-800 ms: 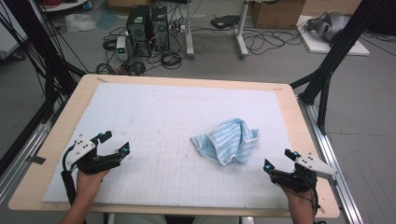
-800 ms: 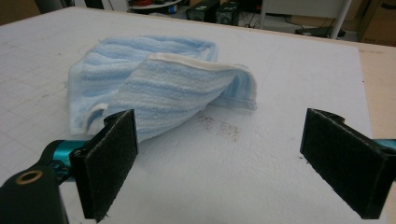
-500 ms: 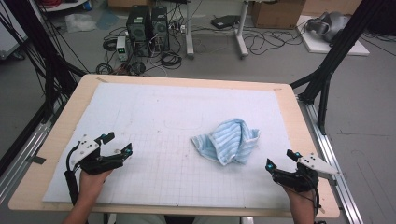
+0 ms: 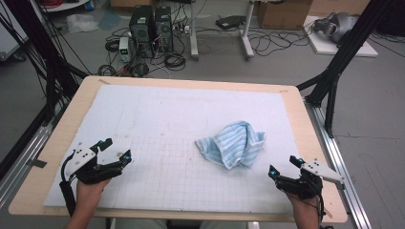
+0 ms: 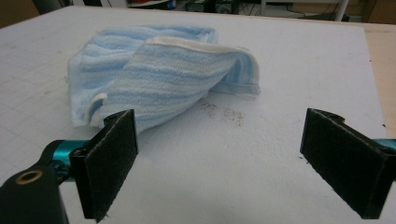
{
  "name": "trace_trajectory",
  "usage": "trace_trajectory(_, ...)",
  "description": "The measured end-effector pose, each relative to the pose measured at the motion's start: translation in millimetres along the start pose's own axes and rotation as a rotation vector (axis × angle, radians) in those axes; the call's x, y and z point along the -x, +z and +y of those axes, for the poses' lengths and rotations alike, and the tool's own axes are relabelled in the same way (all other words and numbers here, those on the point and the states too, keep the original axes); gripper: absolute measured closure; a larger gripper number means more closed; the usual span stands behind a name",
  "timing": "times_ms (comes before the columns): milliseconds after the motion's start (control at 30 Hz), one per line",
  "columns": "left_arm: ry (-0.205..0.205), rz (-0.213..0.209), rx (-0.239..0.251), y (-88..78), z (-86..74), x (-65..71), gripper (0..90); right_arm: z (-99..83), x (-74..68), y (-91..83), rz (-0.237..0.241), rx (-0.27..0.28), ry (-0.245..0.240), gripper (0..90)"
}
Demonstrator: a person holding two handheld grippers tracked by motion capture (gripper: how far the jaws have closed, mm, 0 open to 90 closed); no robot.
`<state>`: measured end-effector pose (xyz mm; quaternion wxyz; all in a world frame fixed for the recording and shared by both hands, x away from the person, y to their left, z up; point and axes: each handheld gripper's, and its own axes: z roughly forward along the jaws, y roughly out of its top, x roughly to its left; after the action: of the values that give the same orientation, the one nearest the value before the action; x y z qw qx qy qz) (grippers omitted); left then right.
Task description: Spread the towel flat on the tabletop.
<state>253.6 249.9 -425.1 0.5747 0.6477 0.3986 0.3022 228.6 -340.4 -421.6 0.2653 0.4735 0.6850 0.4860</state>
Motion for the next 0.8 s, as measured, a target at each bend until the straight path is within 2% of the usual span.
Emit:
trace_trajectory(133, -0.005, -0.005, -0.018, 4.2, -2.6, -1.3, 16.8, 5.5, -3.1, 3.2, 0.017, 0.013, -0.013, 10.4)
trace_trajectory(167, -0.009, -0.010, -0.021, 6.0, -2.9, -0.4, 16.8, 8.8, -5.4, 5.9, 0.026, 0.015, -0.035, 10.5)
trace_trajectory(233, -0.008, -0.021, -0.032, 9.0, -4.6, 3.9, 16.7, 10.0, -6.7, 7.4, 0.032, 0.009, -0.041, 10.5)
trace_trajectory(300, 0.003, -0.035, -0.046, 9.9, -6.8, 9.4, 16.7, 12.4, -9.7, 9.2, 0.050, -0.001, -0.037, 10.5)
trace_trajectory(367, 0.018, -0.045, -0.048, 9.7, -7.4, 13.2, 17.0, 16.9, -13.7, 8.3, 0.069, 0.016, -0.028, 10.9)
trace_trajectory(400, 0.020, -0.055, -0.047, 9.7, -7.3, 13.9, 18.0, 26.0, -19.1, 7.2, 0.060, 0.022, 0.000, 14.2)
trace_trajectory(467, 0.021, -0.060, -0.049, 9.8, -7.9, 13.2, 18.0, 32.0, -23.1, 7.3, 0.057, 0.013, 0.009, 15.3)
trace_trajectory(533, 0.016, -0.064, -0.053, 10.1, -7.9, 11.7, 18.0, 44.4, -32.8, 8.8, 0.083, 0.019, -0.027, 20.3)
trace_trajectory(567, 0.015, -0.062, -0.048, 9.9, -7.6, 11.0, 18.1, 57.3, -43.9, 15.6, 0.080, -0.005, -0.101, 24.5)
trace_trajectory(600, 0.009, -0.062, -0.044, 9.9, -7.2, 10.3, 18.1, 63.3, -47.7, 22.6, 0.084, -0.025, -0.136, 25.9)
trace_trajectory(667, 0.007, -0.064, -0.043, 10.5, -6.7, 8.9, 18.3, 73.1, -53.1, 41.0, 0.112, -0.071, -0.167, 29.2)
trace_trajectory(700, 0.005, -0.063, -0.044, 10.7, -6.9, 8.6, 18.3, 73.1, -53.1, 41.0, 0.112, -0.071, -0.167, 29.2)
trace_trajectory(800, 0.003, -0.063, -0.048, 10.4, -7.6, 7.9, 18.7, 82.5, -56.7, 73.3, 0.114, -0.140, -0.197, 29.9)
